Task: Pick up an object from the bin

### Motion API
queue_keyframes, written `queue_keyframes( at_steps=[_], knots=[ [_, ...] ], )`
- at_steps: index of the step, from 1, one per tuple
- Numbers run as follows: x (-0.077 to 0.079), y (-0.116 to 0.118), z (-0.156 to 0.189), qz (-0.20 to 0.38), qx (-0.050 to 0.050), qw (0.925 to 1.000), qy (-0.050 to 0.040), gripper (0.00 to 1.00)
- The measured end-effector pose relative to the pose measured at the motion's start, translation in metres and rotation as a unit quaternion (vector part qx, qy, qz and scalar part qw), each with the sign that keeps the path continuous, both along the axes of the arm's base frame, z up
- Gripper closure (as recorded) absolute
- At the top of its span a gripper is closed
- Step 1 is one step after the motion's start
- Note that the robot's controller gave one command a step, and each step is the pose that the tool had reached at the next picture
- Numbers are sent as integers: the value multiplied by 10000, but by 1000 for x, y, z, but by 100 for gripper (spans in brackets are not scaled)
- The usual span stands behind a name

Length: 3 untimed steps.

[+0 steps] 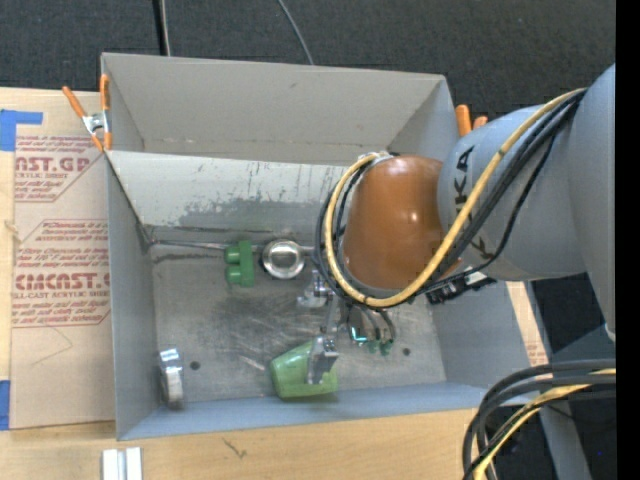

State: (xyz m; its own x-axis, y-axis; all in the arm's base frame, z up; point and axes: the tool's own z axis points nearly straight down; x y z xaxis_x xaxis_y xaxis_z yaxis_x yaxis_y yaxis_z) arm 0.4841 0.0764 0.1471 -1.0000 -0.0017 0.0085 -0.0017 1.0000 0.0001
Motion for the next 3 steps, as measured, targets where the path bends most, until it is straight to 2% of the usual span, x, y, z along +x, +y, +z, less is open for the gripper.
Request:
queue_keyframes(
  at_steps=[1, 2, 3],
  knots=[
    [23, 1, -67, 1023, 8, 9947, -48, 0],
    [24, 1, -66, 1016, 12, 9948, -60, 100],
    [46, 16, 81, 1099, 9, 9939, -94, 100]
  ],
)
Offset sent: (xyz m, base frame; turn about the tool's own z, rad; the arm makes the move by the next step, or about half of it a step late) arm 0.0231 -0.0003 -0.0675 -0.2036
